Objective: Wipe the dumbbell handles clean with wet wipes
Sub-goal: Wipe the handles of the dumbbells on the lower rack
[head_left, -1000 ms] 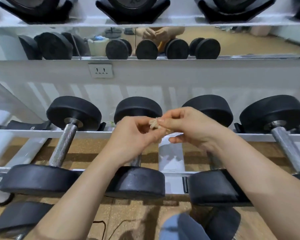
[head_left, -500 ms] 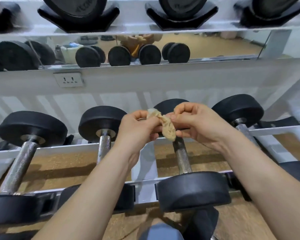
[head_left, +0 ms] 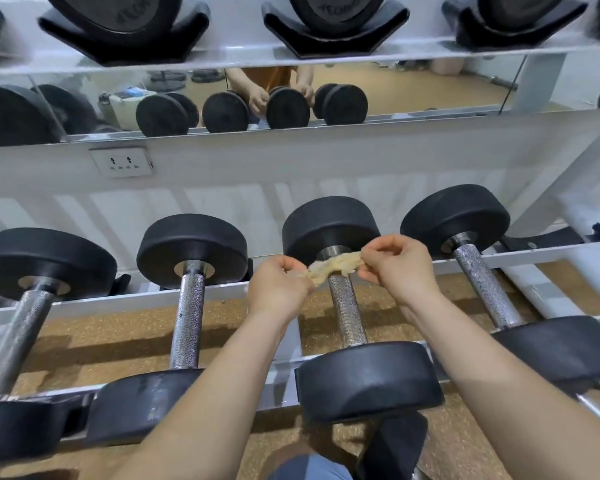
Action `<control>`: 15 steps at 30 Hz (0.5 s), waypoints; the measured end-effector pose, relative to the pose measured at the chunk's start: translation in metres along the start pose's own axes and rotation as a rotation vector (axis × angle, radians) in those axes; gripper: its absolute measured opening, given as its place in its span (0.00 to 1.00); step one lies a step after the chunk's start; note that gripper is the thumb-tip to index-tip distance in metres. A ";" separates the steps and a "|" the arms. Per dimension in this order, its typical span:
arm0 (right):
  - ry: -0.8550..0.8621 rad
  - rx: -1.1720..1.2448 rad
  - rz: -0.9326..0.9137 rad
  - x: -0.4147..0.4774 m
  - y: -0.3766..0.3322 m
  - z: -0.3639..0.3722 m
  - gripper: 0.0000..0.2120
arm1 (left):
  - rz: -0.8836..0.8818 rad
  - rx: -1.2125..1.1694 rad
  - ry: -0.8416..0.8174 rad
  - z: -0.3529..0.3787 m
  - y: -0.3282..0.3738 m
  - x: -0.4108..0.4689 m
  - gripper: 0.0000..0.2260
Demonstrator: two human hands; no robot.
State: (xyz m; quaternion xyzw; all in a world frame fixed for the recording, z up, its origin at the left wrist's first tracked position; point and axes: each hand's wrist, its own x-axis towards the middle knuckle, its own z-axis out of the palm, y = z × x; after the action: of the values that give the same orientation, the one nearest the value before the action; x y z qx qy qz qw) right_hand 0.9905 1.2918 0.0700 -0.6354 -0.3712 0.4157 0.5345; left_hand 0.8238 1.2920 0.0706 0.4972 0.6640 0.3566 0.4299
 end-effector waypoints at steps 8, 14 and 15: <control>-0.196 -0.244 -0.022 -0.002 0.002 -0.005 0.07 | -0.129 -0.227 -0.233 0.010 0.001 -0.001 0.07; -0.226 0.224 0.162 0.003 0.012 -0.021 0.17 | -0.048 -0.267 -0.247 -0.004 0.003 -0.001 0.05; -0.266 0.294 0.166 0.003 0.013 -0.023 0.18 | -0.042 -0.323 -0.267 -0.007 0.005 0.000 0.04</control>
State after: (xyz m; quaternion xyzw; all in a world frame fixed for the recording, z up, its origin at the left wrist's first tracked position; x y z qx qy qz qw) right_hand 1.0131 1.2837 0.0587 -0.5186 -0.3202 0.5882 0.5315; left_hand 0.8191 1.2925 0.0776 0.4506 0.5458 0.3802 0.5955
